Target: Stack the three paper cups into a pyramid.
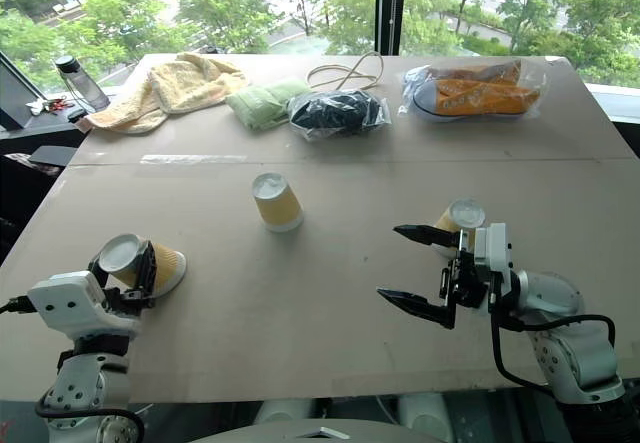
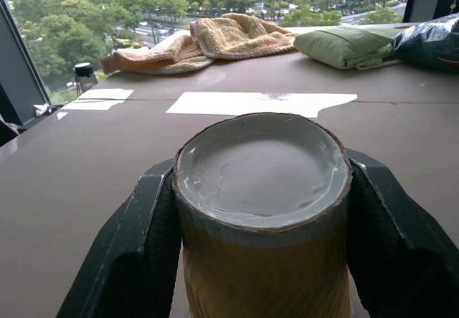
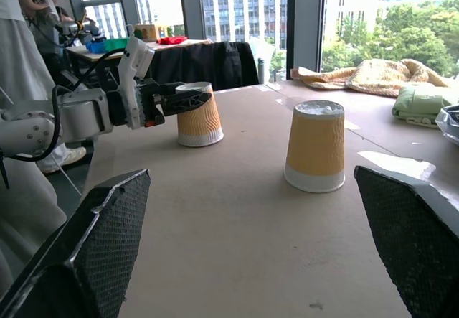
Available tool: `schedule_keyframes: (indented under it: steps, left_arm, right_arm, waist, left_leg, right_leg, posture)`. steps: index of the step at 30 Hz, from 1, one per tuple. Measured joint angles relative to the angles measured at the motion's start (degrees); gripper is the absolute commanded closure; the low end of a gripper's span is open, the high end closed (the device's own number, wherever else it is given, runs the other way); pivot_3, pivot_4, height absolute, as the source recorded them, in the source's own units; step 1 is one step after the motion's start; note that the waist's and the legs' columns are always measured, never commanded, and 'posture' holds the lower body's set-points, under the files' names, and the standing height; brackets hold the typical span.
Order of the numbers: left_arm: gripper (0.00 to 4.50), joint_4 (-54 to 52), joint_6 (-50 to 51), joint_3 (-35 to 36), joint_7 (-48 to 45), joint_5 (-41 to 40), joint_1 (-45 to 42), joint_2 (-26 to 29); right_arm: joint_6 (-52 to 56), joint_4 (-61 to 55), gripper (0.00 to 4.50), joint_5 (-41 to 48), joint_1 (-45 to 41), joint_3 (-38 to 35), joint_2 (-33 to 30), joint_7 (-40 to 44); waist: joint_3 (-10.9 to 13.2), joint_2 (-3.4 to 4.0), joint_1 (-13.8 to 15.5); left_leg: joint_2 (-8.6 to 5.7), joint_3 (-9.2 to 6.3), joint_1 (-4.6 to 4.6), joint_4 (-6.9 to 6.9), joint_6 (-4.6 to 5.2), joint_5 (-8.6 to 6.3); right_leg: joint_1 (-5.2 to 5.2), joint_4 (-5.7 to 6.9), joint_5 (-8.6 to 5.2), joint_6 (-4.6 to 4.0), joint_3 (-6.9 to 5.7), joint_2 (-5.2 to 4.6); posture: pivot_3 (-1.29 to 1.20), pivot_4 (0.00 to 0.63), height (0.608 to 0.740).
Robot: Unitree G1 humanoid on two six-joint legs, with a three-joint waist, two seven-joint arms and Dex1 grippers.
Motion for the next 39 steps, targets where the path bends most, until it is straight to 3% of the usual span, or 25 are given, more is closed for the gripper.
schedule_keyframes:
  steps: [4, 17, 22, 28, 39]
  left_arm:
    - [2.10, -1.2, 3.1, -0.4, 0.5, -0.9, -2.7, 0.5]
    - [2.10, -7.9, 15.2, -23.8, -23.4, -6.6, -19.6, 15.8]
    - [2.10, -1.9, 16.6, -36.0, -31.8, -4.5, -30.2, 14.4]
    - [2.10, 6.1, 14.0, -42.9, -37.1, -1.4, -32.3, 12.1]
    - [2.10, 17.4, 4.3, -44.0, -36.2, 6.8, -37.9, 6.0]
  right_arm:
    - [-0.4, 0.2, 0.00, 0.0, 0.9, -0.4, -0.3, 0.3]
    - [-1.0, -1.9, 0.00, 0.9, 10.4, -9.0, -0.3, -3.1]
    - [-3.4, -2.2, 0.00, -0.5, 15.2, -9.8, 1.1, -4.1]
    - [-5.4, -2.3, 0.00, -1.7, 16.7, -10.5, 1.7, -5.5]
    - [-5.3, -4.2, 0.00, -1.6, 17.5, -11.3, 1.2, -6.6]
  waist:
    - [0.0, 0.00, 0.1]
    - [0.1, 0.24, 0.1]
    - [0.0, 0.34, -0.3]
    - [0.1, 0.35, -0.7]
    - [0.1, 0.36, 0.0]
  left_leg:
    - [0.00, -0.07, -0.03, 0.05, 0.00, 0.00]
    - [-0.01, -0.10, -0.04, 0.19, -0.01, 0.01]
    - [-0.04, 0.05, -0.03, 0.31, 0.00, 0.00]
    - [-0.01, -0.07, -0.04, 0.32, 0.00, 0.00]
    - [-0.02, -0.08, -0.12, 0.47, 0.00, 0.00]
  right_leg:
    - [0.00, 0.02, 0.00, 0.00, -0.02, 0.01]
    - [0.01, 0.15, 0.00, 0.00, -0.02, 0.10]
    - [0.02, 0.15, 0.00, 0.01, 0.10, 0.16]
    - [0.00, 0.18, 0.00, 0.02, 0.02, 0.23]
    - [0.01, 0.19, 0.00, 0.02, 0.00, 0.21]
  posture:
    - [0.00, 0.150, 0.740]
    - [0.00, 0.150, 0.740]
    - [0.00, 0.150, 0.740]
    - [0.00, 0.150, 0.740]
    - [0.00, 0.150, 0.740]
